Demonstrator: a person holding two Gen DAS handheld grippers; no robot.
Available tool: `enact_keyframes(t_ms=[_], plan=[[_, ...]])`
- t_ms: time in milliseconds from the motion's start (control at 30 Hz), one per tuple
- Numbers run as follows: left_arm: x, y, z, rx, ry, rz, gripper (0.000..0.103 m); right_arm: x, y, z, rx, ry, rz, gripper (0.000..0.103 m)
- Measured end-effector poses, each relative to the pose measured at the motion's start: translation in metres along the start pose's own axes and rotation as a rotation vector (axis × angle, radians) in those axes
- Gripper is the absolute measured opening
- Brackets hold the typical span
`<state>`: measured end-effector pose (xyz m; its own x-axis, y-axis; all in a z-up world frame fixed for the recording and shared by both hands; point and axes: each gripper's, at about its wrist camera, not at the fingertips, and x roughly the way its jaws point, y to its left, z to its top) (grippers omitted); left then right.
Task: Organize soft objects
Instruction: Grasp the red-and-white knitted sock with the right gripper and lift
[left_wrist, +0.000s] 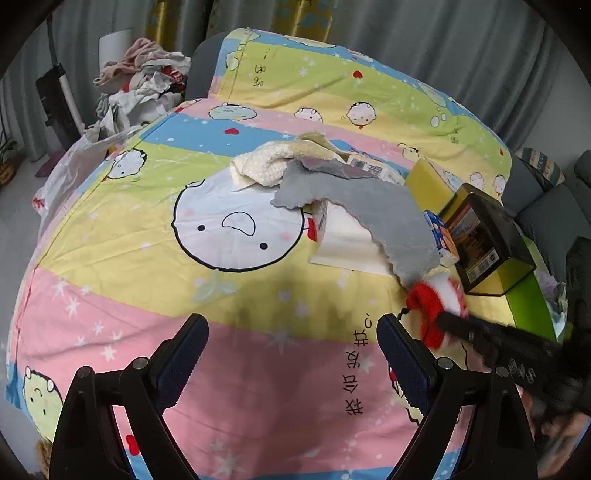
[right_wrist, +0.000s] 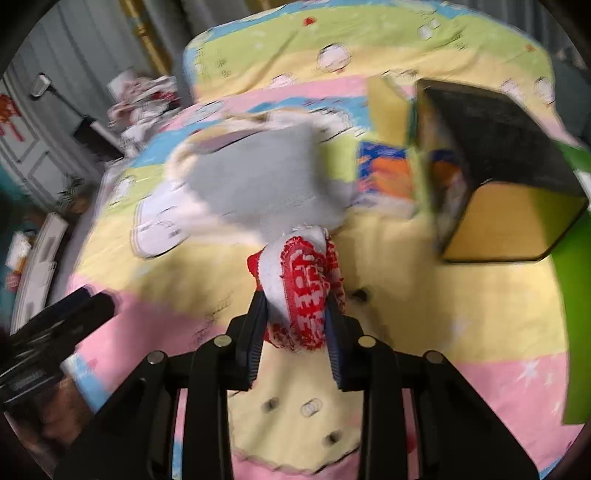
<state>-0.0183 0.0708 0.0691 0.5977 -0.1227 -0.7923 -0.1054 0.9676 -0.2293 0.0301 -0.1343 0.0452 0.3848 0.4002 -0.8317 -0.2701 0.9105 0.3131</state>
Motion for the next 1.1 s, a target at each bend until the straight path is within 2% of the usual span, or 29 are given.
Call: enact_keyframes(t_ms=[67,167,200,267,300,400,467,533,667,733,833,933,1100], plan=[[0.001,-0.002,-0.001,-0.006,0.004,-0.003,0.093,0.006,0.009,-0.004,-0.025,0.062,0.066,0.032],[0.003,-0.004,-0.003,-0.018,0.017,-0.018,0.093,0.013,0.018,-0.009,-0.048,0.094,0.042,0.036],[0.004,-0.005,-0.004,-0.023,0.022,-0.027,0.093,0.014,0.017,-0.009,-0.041,0.095,0.028,0.039],[0.006,-0.005,-0.005,-0.035,0.038,-0.045,0.093,0.009,0.009,-0.008,-0.001,0.080,0.027,0.060],[0.008,-0.006,-0.006,-0.044,0.047,-0.059,0.093,0.005,0.004,-0.007,0.016,0.064,0.038,0.061],[0.010,-0.010,-0.009,-0.056,0.062,-0.093,0.093,-0.010,-0.012,-0.004,0.075,0.011,0.097,0.061],[0.014,-0.018,-0.013,-0.050,0.076,-0.146,0.093,-0.015,-0.020,-0.004,0.126,-0.016,0.135,0.061],[0.018,-0.028,-0.017,-0.034,0.099,-0.187,0.083,-0.012,-0.025,-0.002,0.168,-0.013,0.170,0.060],[0.030,-0.049,-0.027,0.004,0.153,-0.260,0.070,0.002,-0.022,-0.005,0.182,0.036,0.232,0.050],[0.038,-0.056,-0.029,0.009,0.172,-0.268,0.050,0.013,-0.019,-0.007,0.181,0.080,0.255,0.041],[0.049,-0.065,-0.032,0.009,0.189,-0.295,0.043,0.027,-0.015,-0.010,0.181,0.124,0.263,0.034],[0.049,-0.069,-0.031,0.022,0.175,-0.318,0.033,0.032,-0.012,-0.009,0.167,0.126,0.243,0.032],[0.026,-0.083,-0.026,0.091,0.084,-0.310,0.032,0.016,-0.013,-0.004,0.158,0.077,0.271,0.031]])
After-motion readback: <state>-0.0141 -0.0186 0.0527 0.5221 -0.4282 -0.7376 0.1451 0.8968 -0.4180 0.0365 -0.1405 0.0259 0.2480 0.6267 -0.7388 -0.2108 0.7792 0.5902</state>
